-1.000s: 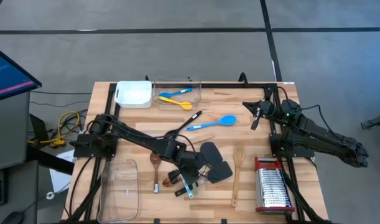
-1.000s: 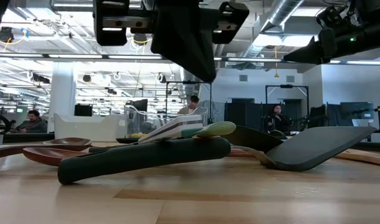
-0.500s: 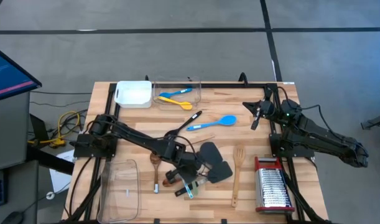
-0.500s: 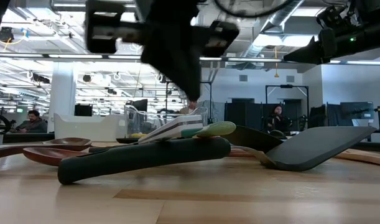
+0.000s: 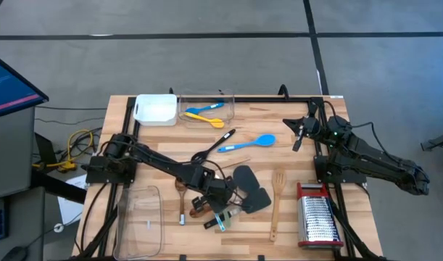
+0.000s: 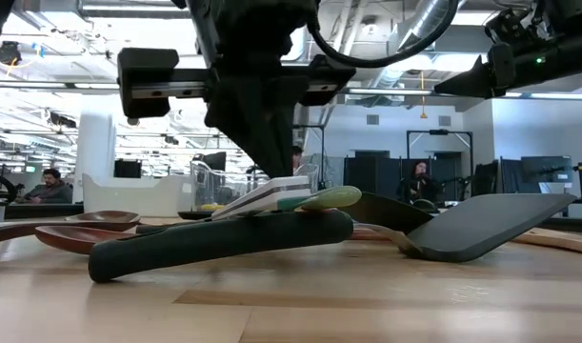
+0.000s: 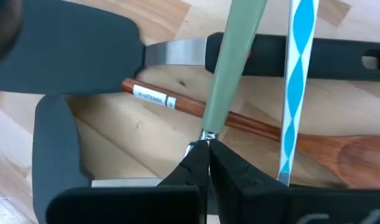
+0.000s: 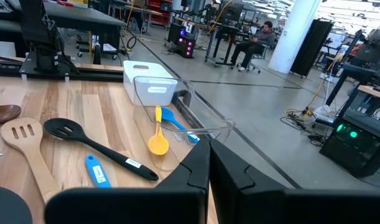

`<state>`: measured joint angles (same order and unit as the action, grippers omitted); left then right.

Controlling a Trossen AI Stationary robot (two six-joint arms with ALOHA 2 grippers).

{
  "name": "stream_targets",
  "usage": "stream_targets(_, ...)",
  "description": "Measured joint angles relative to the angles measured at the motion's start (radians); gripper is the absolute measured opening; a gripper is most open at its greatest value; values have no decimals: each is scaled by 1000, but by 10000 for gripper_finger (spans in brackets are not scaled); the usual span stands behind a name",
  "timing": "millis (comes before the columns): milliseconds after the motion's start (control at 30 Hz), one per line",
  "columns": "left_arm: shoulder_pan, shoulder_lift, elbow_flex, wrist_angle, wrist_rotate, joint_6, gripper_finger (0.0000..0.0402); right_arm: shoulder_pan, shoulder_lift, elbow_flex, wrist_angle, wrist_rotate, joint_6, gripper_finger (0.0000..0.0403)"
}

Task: Pick & Place Kitchen Items
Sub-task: Put the green table knife into the white bin

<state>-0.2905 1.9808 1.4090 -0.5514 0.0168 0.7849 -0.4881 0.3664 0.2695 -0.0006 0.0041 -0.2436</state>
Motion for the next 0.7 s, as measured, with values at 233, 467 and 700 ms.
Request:
stream_targets(233,0,0,0,11,-22,-7,8,0,0,0,0,0,0,1)
stream_targets(467,0,0,0,19,-26,-7,37,0,0,0,0,0,0,1)
stream_targets(700,0,0,0,23,-17,-8,73,0,0,0,-1,0,0,1)
